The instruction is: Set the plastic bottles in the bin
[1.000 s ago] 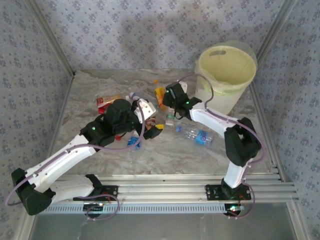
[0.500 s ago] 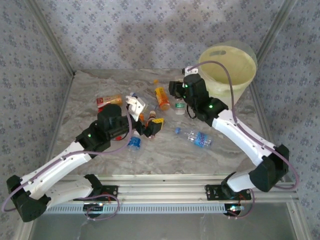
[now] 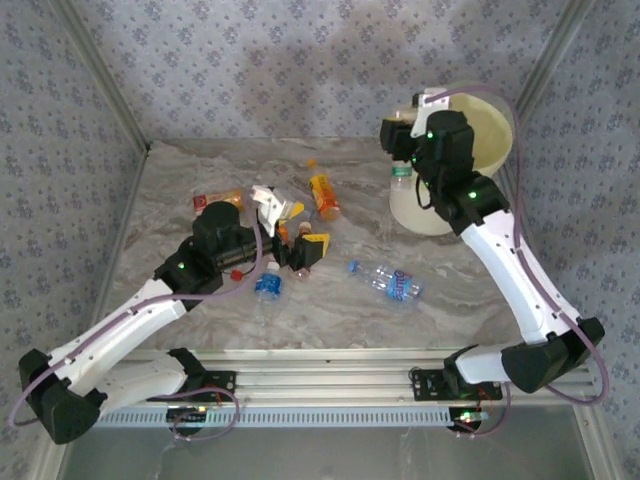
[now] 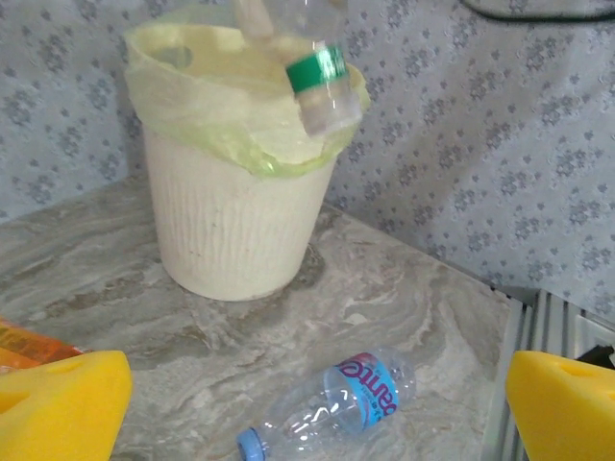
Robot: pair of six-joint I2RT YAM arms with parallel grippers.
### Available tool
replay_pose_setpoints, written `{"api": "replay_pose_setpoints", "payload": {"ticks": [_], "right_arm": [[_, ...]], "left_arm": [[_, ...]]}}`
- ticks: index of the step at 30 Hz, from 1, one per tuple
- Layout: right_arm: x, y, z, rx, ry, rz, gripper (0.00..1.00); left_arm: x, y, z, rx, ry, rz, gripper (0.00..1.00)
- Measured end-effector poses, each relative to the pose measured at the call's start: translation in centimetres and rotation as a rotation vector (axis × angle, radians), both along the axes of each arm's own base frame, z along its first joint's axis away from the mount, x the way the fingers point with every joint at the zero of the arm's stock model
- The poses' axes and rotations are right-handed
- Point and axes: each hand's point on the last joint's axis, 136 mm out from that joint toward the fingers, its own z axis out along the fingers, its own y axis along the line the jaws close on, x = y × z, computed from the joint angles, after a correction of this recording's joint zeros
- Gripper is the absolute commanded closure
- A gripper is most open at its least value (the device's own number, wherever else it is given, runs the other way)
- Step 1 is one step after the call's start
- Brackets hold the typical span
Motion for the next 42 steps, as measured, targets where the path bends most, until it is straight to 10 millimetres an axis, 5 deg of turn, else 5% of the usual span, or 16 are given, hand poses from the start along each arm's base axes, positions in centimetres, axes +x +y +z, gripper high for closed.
{"api": "replay_pose_setpoints", "payload": {"ticks": [7, 12, 24, 29, 42], "right_arm": [[2.0, -4.8, 3.1, 0.015, -0.061, -0.09, 0.43], [4.6, -7.5, 2.0, 0.007, -0.031, -0.139, 0.43], [11.8, -11.7, -7.0, 0.016, 0.191, -0.147, 0.43], [12.6, -10.7, -11.4, 0.042, 0.314, -0.082, 0.42], [12.0, -8.5, -18.8, 0.123, 0.568, 0.02, 0.38]], "left_arm": [[-0.1, -1.0, -1.0, 0.029, 0.042, -0.062, 0.0], [0.1, -1.8, -1.1, 0.051, 0.054, -0.097, 0.0], [-0.5, -2.3, -2.4, 0.132, 0.057, -0.138, 0.0], [-0.9, -2.7, -3.3, 0.175, 0.053, -0.16, 0.0], [-1.7, -3.0, -4.8, 0.261, 0.026, -0.169, 0.0]]}}
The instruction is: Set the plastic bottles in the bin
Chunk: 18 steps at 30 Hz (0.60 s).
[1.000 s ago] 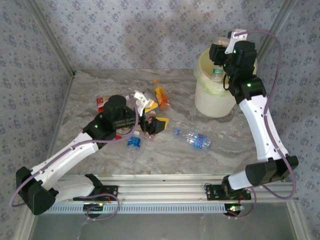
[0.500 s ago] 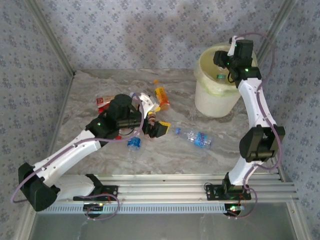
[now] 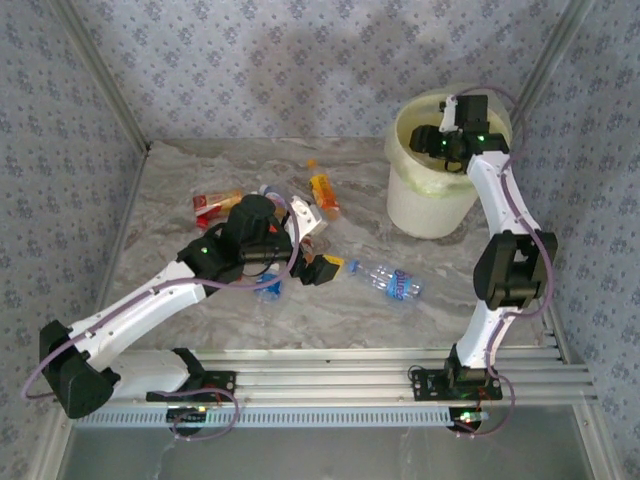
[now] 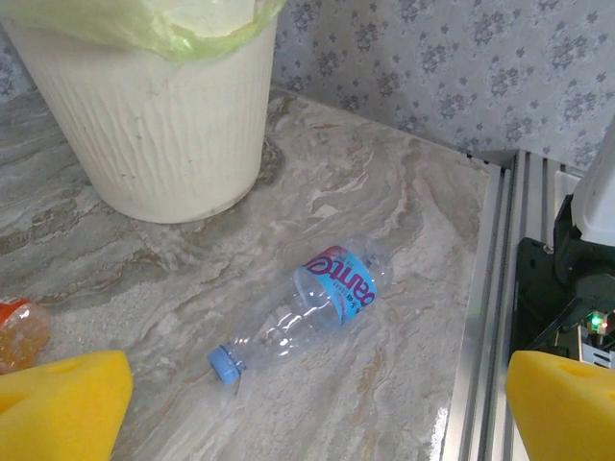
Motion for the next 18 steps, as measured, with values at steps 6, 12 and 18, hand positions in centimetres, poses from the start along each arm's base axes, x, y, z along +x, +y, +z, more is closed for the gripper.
{"api": "replay_pose_setpoints", "payload": {"ticks": [6, 12, 18], "right_arm": [[-0.8, 0.1, -2.2, 0.008, 0.089, -0.001, 0.31], [-1.2, 0.0, -2.3, 0.019, 0.113, -0.016, 0.22], [-1.7, -0.3, -1.4, 0.014, 0.105, -0.036, 0.17]], "left_arm": [[0.2, 0.1, 0.0, 0.007, -0.021, 0.003, 0.0], [0.8, 0.4, -0.1, 0.029, -0.068, 0.026, 0.0], [1.5, 1.1, -1.4, 0.063, -0.089, 0.066, 0.0]]}}
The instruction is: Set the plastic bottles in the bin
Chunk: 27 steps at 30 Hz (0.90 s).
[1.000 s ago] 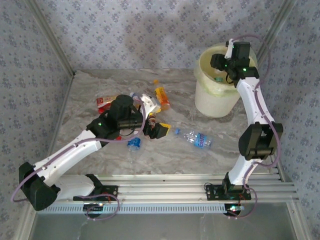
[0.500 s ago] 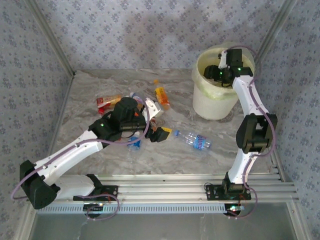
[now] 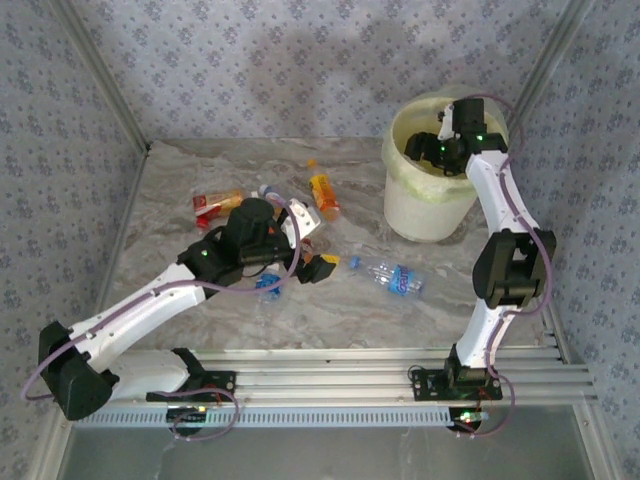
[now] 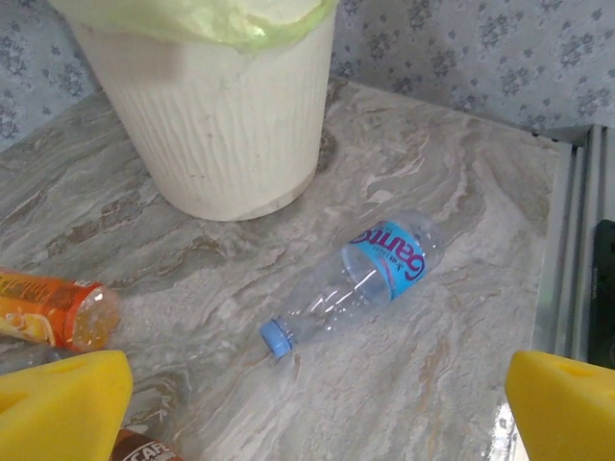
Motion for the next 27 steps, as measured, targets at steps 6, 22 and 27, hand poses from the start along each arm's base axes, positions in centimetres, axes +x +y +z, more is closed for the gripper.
{"api": "replay_pose_setpoints", "payload": {"ticks": [6, 22, 27], "right_arm": [[-1.7, -0.2, 4.3, -0.021, -0.092, -0.016, 0.16], [-19.5, 4.4, 13.1, 0.011, -0.418, 0.153, 0.14], [-25.1, 8.3, 8.9, 0.107, -0.371, 0.303, 0.13]], "left_arm": [[0.1, 0.1, 0.1, -0.001, -0.001, 0.002, 0.0], [1.2, 3.8, -0.7, 0.077, 0.191, 0.285, 0.0], [0.3, 8.0, -3.6, 0.138, 0.299, 0.473, 0.0]]}}
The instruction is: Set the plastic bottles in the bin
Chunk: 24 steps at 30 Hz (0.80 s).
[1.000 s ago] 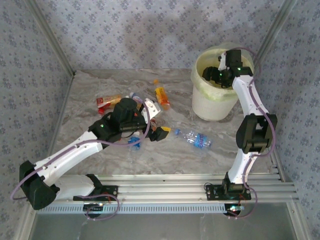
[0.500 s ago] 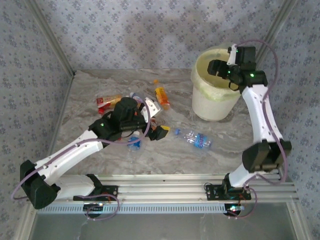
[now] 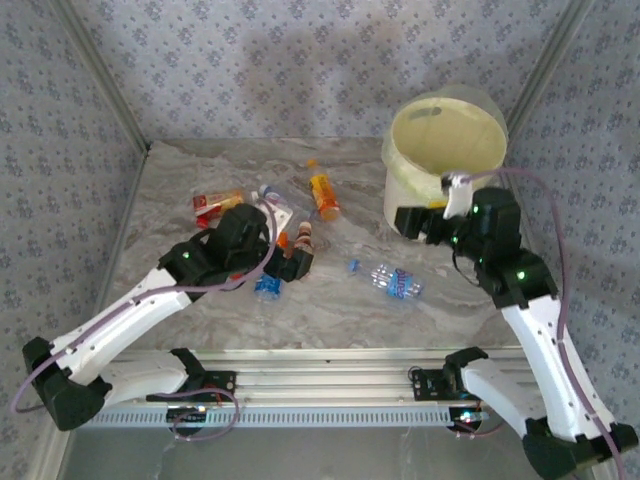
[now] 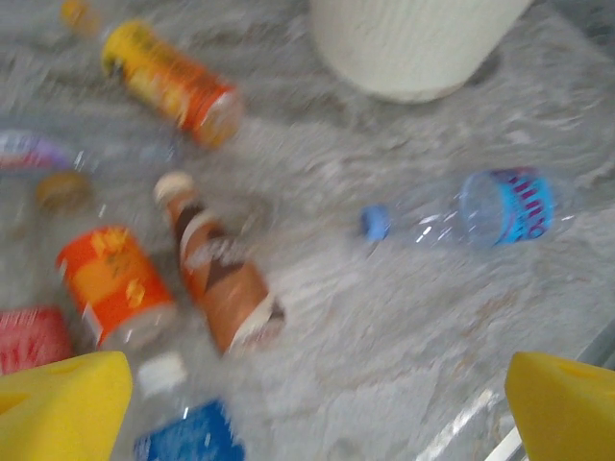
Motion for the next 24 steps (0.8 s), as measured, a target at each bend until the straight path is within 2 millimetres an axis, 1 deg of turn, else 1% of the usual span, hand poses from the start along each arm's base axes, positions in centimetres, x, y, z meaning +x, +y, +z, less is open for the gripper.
{"api": "replay_pose_setpoints", "payload": {"ticks": [3, 6, 7, 9, 11, 14, 17, 19, 24], "right_arm": [[-2.9, 2.2, -2.1, 0.023, 0.038, 0.091, 0.13], [-5.2, 4.0, -3.9, 0.037, 0.075, 0.164, 0.13], [-5.8, 4.5, -4.5, 0.041, 0.087, 0.182, 0.12], [-7.1, 5.7, -6.4, 0.034, 0.125, 0.225, 0.12], [-7.9, 6.7, -8.0, 0.022, 0.155, 0.258, 0.12], [-8.8, 8.3, -10.2, -0.008, 0.201, 0.295, 0.11], [-9.4, 9.9, -11.7, -0.045, 0.231, 0.327, 0.11], [-9.6, 10.8, -12.2, -0.058, 0.236, 0.342, 0.11], [-9.5, 12.1, -12.6, -0.062, 0.239, 0.351, 0.11]], "left_arm": [[-1.0, 2.1, -2.8, 0.049, 0.085, 0.081, 0.0], [-2.0, 3.8, -6.1, 0.113, 0.187, 0.15, 0.01], [-2.3, 4.3, -7.0, 0.131, 0.217, 0.169, 0.01], [-3.0, 5.4, -8.9, 0.169, 0.283, 0.214, 0.02], [-3.5, 6.3, -10.4, 0.192, 0.332, 0.252, 0.03], [-4.0, 7.5, -12.5, 0.213, 0.406, 0.303, 0.05], [-4.5, 8.3, -14.6, 0.234, 0.474, 0.338, 0.06], [-4.7, 8.4, -15.7, 0.248, 0.511, 0.342, 0.06], [-4.7, 7.4, -17.7, 0.251, 0.579, 0.32, 0.13]]}}
